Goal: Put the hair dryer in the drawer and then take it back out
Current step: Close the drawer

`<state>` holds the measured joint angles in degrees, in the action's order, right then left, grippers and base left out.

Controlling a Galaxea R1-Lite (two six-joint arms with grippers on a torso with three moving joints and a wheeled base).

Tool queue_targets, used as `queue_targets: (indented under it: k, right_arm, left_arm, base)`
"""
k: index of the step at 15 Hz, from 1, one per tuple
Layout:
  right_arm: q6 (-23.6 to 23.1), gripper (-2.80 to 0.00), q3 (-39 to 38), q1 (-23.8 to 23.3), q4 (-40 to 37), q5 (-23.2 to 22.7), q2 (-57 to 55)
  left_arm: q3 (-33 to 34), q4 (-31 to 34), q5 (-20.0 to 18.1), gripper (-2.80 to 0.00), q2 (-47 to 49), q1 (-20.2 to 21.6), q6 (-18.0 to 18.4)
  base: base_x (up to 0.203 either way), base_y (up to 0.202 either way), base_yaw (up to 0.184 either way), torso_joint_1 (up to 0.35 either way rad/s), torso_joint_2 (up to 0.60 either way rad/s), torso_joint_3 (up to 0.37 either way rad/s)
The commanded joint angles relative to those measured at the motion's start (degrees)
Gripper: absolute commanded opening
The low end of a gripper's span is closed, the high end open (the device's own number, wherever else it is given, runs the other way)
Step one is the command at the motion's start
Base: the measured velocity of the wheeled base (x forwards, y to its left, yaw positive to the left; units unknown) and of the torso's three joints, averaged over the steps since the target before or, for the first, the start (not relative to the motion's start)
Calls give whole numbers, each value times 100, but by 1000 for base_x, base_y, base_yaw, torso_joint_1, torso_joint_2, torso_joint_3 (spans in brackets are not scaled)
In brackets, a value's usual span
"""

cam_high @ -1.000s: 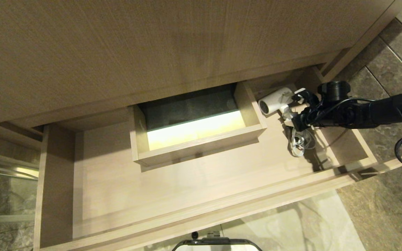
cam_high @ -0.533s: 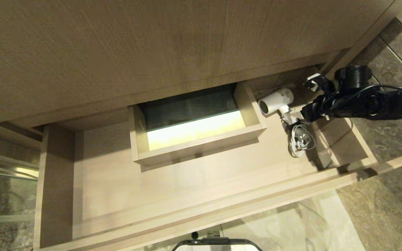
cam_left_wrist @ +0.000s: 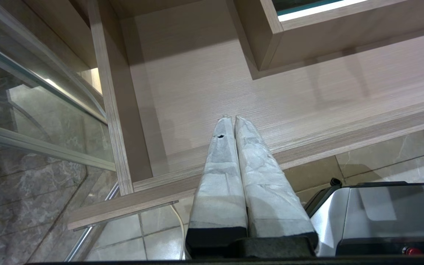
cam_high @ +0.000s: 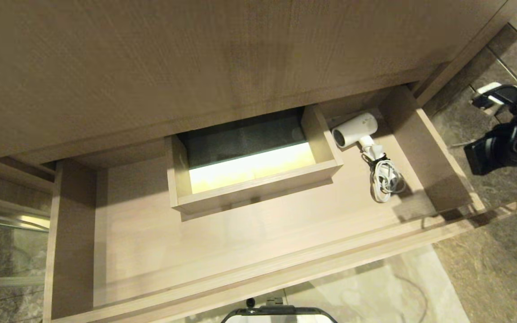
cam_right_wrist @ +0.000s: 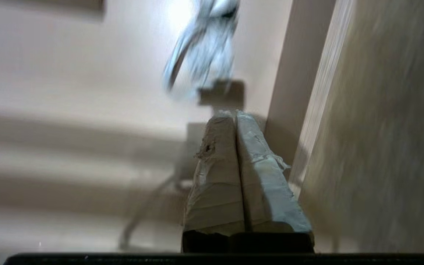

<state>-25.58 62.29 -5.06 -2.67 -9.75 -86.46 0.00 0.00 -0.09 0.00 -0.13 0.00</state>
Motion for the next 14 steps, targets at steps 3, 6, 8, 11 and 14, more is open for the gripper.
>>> queue_targets:
  k: [3, 6, 8, 11, 14]
  right_arm:
    - [-102, -280, -2542, -100, -345, 377, 2578]
    - [-200, -280, -3475, -132, -599, 916, 2988]
    - [-201, -280, -3678, -128, -617, 1287, 2736]
    - [-181, -280, -3755, -127, -262, 1334, 2057]
    - [-170, -280, -3706, -127, 516, 1321, 1286]
  left_arm:
    - [1, 0, 0, -280, 0, -3, 0]
    - [6, 0, 0, -280, 0, -1, 0]
    - [9, 0, 0, -280, 0, -4, 0]
    - [9, 0, 0, -280, 0, 5, 0]
    - [9, 0, 0, -280, 0, 5, 0]
  base:
    - [0, 0, 0, 0, 0, 0]
    - [0, 0, 0, 0, 0, 0]
    - [0, 0, 0, 0, 0, 0]
    - [0, 0, 0, 0, 0, 0]
    - [0, 0, 0, 0, 0, 0]
